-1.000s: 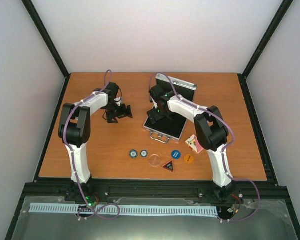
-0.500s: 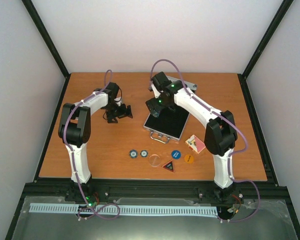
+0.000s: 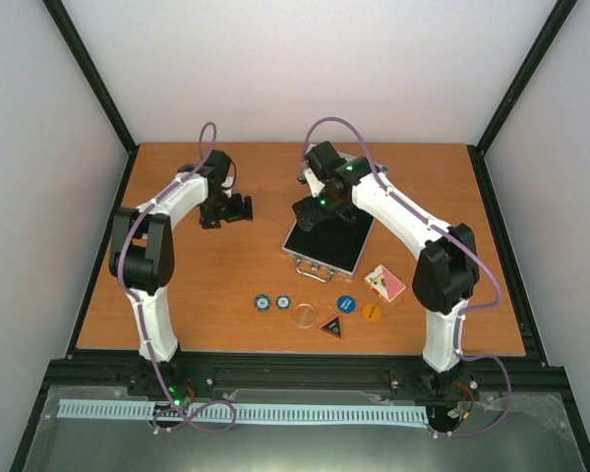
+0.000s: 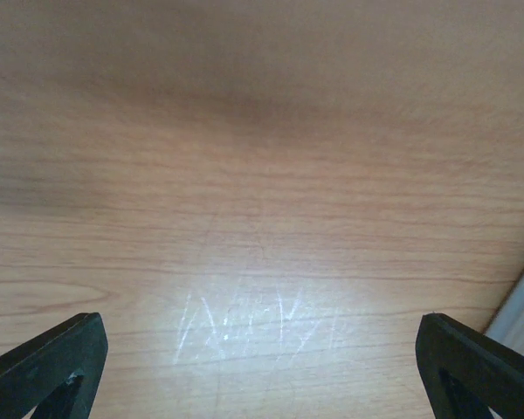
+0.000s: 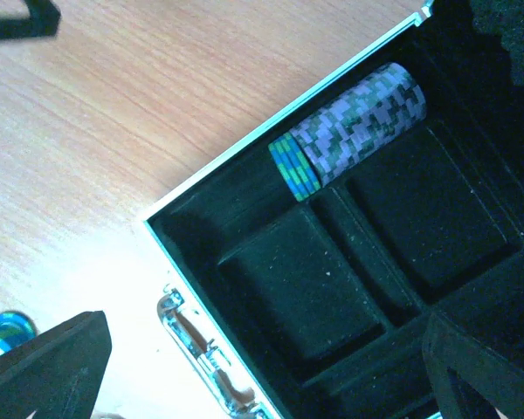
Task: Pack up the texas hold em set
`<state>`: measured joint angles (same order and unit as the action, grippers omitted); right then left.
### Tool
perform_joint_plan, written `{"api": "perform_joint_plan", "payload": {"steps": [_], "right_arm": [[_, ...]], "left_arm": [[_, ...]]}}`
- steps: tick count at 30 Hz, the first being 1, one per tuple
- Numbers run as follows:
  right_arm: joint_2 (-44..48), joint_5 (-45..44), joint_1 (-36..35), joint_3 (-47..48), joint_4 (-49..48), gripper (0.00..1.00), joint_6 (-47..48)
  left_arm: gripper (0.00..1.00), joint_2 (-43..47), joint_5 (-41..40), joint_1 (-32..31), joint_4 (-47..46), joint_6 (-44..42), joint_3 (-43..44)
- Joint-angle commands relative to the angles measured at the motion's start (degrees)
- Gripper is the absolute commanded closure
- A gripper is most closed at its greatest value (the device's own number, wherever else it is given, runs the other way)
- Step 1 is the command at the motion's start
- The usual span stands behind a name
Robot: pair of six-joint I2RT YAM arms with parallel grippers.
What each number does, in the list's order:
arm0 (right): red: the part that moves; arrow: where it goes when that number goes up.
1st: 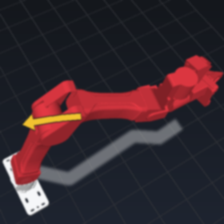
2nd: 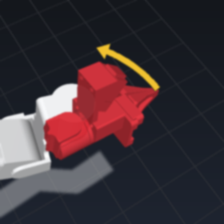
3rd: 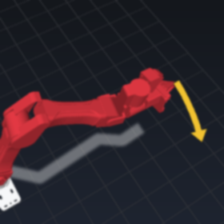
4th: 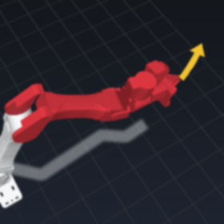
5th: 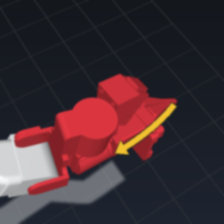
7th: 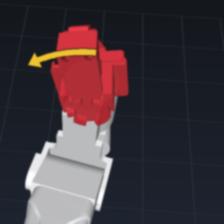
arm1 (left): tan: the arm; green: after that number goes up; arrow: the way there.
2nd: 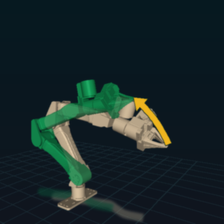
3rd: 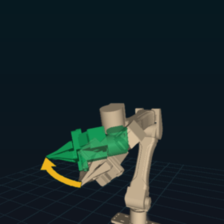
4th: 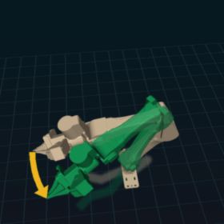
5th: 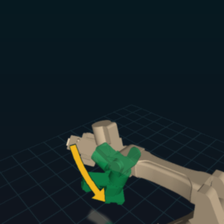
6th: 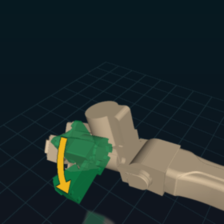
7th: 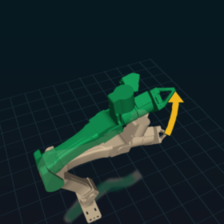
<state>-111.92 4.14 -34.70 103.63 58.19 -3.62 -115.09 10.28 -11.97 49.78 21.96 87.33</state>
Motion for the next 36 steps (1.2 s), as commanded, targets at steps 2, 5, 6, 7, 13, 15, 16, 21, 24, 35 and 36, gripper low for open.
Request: {"api": "perform_joint_plan", "payload": {"steps": [2, 5, 6, 7, 13, 15, 16, 21, 24, 35, 36], "right_arm": [[3.7, -0.2, -2.9, -1.8, 2.3, 0.00, 0.7], [4.7, -0.4, -5.8, -4.1, 1.7, 0.00, 0.2], [5.4, -0.1, -6.6, -5.4, 0.9, 0.00, -0.3], [6.3, 0.1, -7.9, -6.8, 0.0, 0.00, -0.9], [10.6, -0.7, -14.9, -15.4, -4.7, 0.01, -1.8], [12.8, -0.1, -16.4, -19.5, -8.2, 0.02, -2.2], [13.7, 0.2, -16.7, -21.7, -10.1, 0.03, -2.9], [16.4, -1.5, -18.3, -29.6, -17.7, 0.08, -6.1], [15.8, -5.5, -21.5, -31.0, -19.4, 0.08, -7.2], [2.6, -16.0, -34.3, -25.7, -19.4, 0.10, -8.2], [2.2, -16.2, -34.4, -25.4, -19.8, 0.11, -7.7]], "left_arm": [[0.00, 7.8, -7.5, 0.5, 3.3, -2.7, 5.8], [0.00, 11.1, -8.4, 1.3, 3.2, -3.2, 5.9], [0.00, 12.1, -8.6, 1.5, 3.3, -3.4, 5.7], [0.00, 13.2, -9.0, 1.7, 3.4, -3.6, 5.4], [0.00, 20.4, -12.0, 3.0, 3.5, -5.4, 1.2], [0.00, 22.5, -11.9, 3.3, 3.2, -6.3, 0.1], [0.00, 23.4, -12.1, 3.3, 3.1, -6.7, -0.6], [0.00, 29.8, -11.3, 3.4, 0.5, -7.5, -6.2], [0.00, 33.9, -10.3, 3.4, -3.2, -7.9, -10.5], [0.00, 42.3, -9.2, 3.4, -5.6, -5.6, -17.4], [0.00, 43.1, -9.3, 3.4, -5.5, -5.3, -17.8]]}}
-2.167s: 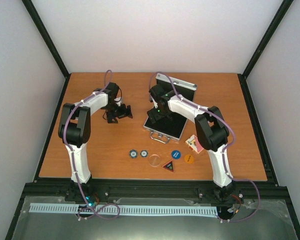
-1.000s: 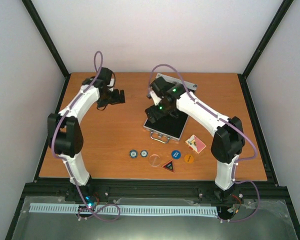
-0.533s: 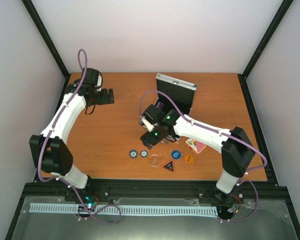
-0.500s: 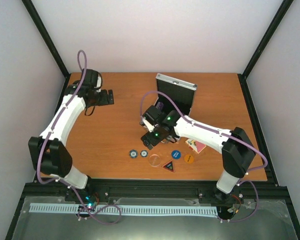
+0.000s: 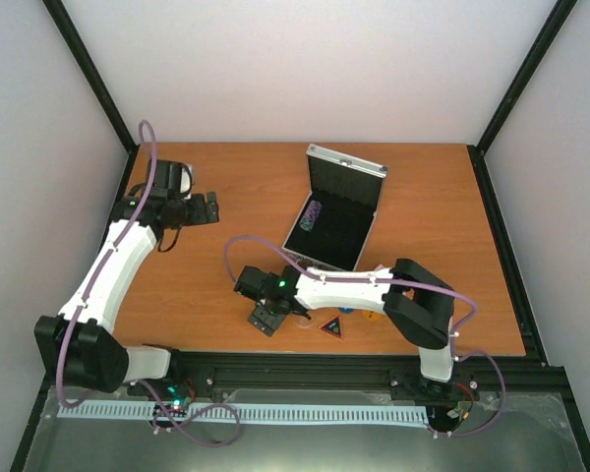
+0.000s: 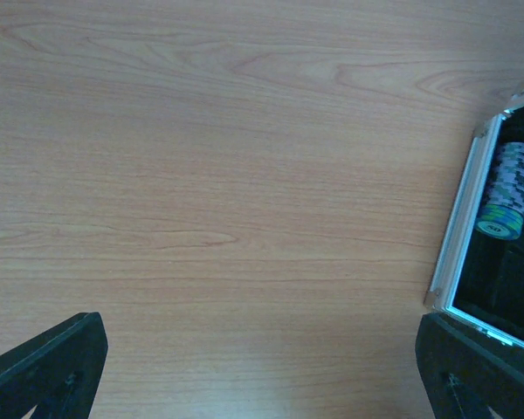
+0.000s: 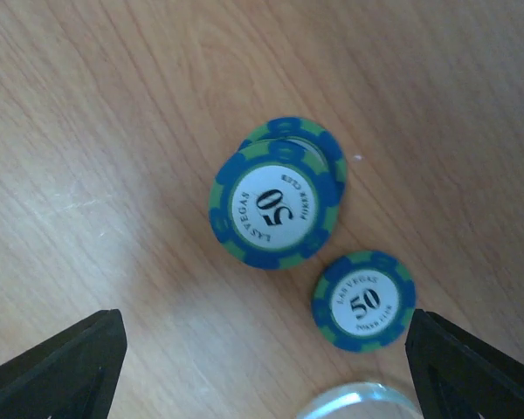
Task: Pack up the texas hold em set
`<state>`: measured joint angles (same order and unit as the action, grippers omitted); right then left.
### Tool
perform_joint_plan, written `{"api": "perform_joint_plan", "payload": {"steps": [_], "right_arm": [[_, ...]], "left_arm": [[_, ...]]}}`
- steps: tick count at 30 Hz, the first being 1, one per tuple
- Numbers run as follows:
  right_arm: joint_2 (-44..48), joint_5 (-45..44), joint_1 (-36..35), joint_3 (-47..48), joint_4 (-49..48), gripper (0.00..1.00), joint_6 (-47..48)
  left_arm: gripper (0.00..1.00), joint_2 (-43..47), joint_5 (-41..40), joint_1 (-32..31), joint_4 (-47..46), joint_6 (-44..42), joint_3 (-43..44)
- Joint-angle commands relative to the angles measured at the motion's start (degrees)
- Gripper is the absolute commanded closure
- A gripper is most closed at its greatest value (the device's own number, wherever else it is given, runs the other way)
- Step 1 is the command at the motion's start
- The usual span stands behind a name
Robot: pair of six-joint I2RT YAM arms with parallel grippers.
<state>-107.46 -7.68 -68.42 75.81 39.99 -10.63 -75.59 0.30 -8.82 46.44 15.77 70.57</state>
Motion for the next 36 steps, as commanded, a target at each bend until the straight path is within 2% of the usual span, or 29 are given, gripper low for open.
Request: {"api": "perform_joint_plan", "payload": {"steps": [1, 12, 36], "right_arm": [[-2.6, -4.7, -0.7, 2.8, -2.0, 0.11, -0.2], [-7.6, -4.8, -0.9, 7.6, -1.7, 0.16, 3.0], [-11.8, 6.2, 4.3, 11.4, 0.1, 0.22, 5.7]], "left_arm": [[0.00, 4.7, 1.0, 0.2, -2.6, 1.1, -1.5], [0.00, 6.1, 3.6, 0.2, -4.7, 2.6, -2.7], [0.00, 7.3, 1.3, 0.2, -1.3, 0.8, 1.6]]}}
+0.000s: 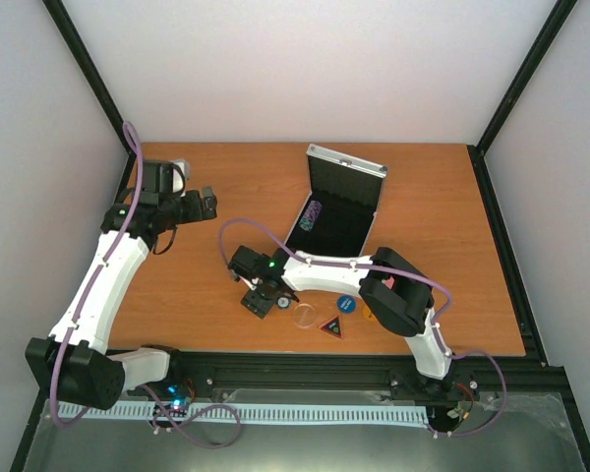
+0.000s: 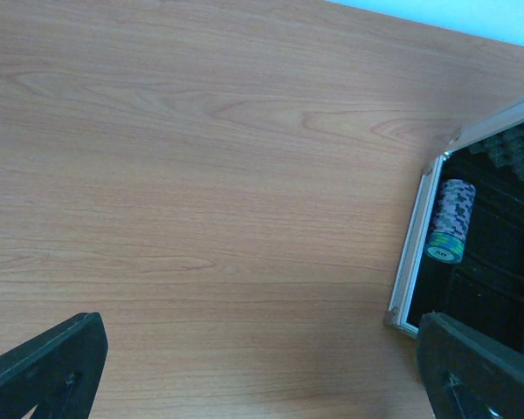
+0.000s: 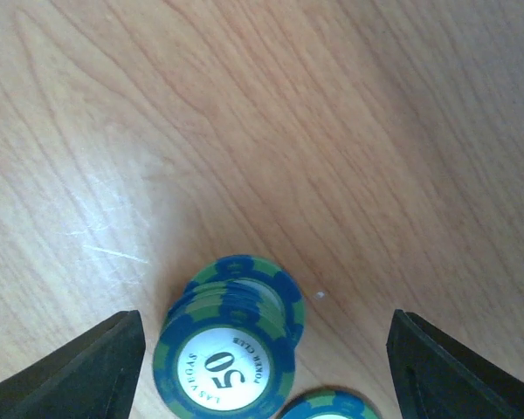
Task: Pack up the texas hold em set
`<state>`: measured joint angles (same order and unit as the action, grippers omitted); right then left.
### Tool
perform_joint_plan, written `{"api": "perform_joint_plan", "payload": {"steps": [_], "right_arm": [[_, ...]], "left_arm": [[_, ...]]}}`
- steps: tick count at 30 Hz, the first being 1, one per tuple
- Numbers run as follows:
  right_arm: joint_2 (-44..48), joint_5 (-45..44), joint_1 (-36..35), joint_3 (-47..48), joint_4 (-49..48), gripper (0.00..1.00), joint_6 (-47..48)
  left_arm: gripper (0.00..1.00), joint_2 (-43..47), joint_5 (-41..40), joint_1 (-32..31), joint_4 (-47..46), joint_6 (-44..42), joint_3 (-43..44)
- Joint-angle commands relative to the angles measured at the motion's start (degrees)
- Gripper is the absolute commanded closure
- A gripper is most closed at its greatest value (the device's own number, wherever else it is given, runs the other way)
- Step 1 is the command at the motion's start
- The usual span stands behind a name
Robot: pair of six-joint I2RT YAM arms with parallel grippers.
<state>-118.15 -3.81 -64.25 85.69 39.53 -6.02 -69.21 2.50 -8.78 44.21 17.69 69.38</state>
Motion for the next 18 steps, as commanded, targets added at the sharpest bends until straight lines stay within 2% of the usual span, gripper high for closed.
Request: {"api": "perform_joint_plan", "payload": {"steps": [1, 18], "right_arm": [[-1.2, 2.6, 0.2, 1.7, 0.8, 0.22, 1.1], [-2.7, 3.4, 0.3, 2.1, 1.9, 0.27, 0.3]], "left_arm": [[0.00, 0.9, -0.9, 0.2, 1.1, -1.1, 3.0], [0.00, 2.3, -1.2, 0.2, 1.8, -1.3, 2.8]]}}
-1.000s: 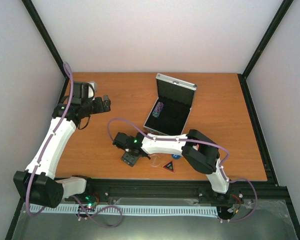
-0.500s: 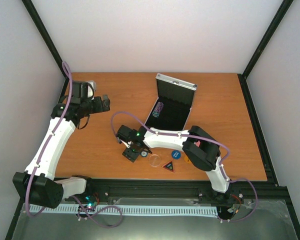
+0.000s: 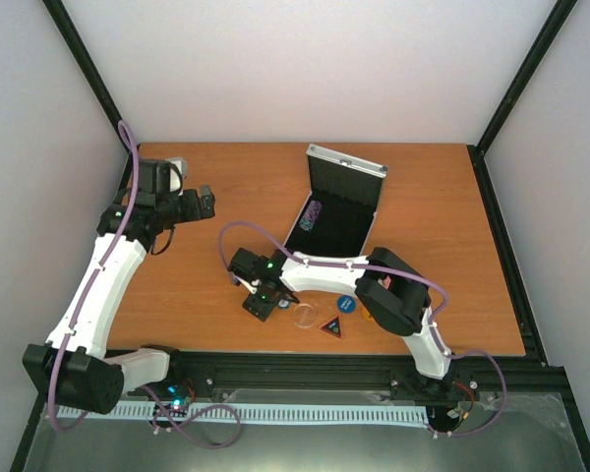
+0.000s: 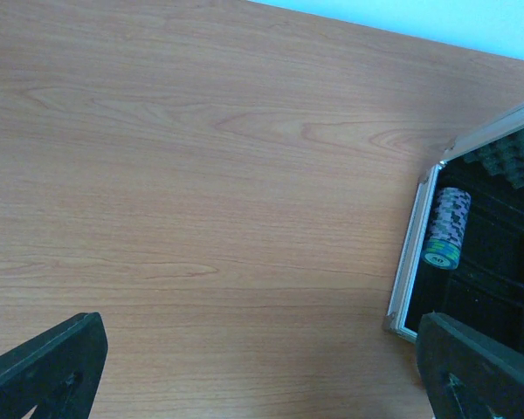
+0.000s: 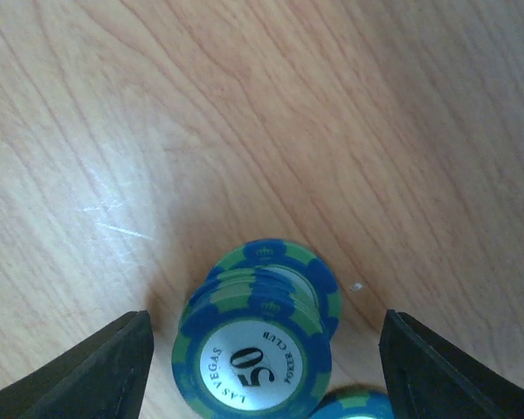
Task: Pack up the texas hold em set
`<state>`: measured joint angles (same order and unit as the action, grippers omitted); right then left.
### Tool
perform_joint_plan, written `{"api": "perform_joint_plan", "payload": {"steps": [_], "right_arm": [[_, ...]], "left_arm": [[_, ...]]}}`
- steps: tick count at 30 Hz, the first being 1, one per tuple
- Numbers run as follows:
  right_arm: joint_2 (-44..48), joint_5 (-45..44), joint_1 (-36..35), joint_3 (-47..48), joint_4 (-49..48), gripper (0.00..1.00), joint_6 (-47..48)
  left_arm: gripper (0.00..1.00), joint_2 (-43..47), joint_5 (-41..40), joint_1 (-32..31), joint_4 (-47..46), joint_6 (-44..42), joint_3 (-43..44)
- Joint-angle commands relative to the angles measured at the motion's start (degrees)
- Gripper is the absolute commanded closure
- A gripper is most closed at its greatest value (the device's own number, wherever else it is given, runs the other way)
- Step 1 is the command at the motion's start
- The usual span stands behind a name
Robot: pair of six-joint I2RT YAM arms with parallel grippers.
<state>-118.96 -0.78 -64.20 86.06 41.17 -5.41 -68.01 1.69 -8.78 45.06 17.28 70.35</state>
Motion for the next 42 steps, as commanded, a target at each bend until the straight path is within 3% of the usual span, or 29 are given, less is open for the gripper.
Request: {"api": "perform_joint_plan", "payload": {"steps": [1, 21, 26, 35, 42], "right_arm": [[-2.1, 0.3, 0.2, 1.7, 0.2, 0.27, -0.2], [-1.0, -1.1, 0.2, -0.4, 1.3, 0.31, -1.0], [-0.1, -1.1, 0.2, -1.1, 0.9, 0.26, -1.4], [0.9, -1.7, 0.2, -1.9, 1.2, 0.26, -1.2], [-0.1, -1.7, 0.2, -1.7, 0.9, 0.35, -1.1]], "left_arm": [[0.00, 1.2, -0.4, 0.2, 0.9, -0.8, 1.8], [0.00, 2.6, -0.4, 0.2, 1.5, -1.0, 1.6], [0.00, 2.4, -0.3, 0.2, 1.6, -1.1, 1.7], [0.00, 2.2, -0.4, 0.2, 1.3, -1.0, 1.4], [0.00, 2.1, 0.2, 0.2, 0.9, -0.7, 1.1]]}}
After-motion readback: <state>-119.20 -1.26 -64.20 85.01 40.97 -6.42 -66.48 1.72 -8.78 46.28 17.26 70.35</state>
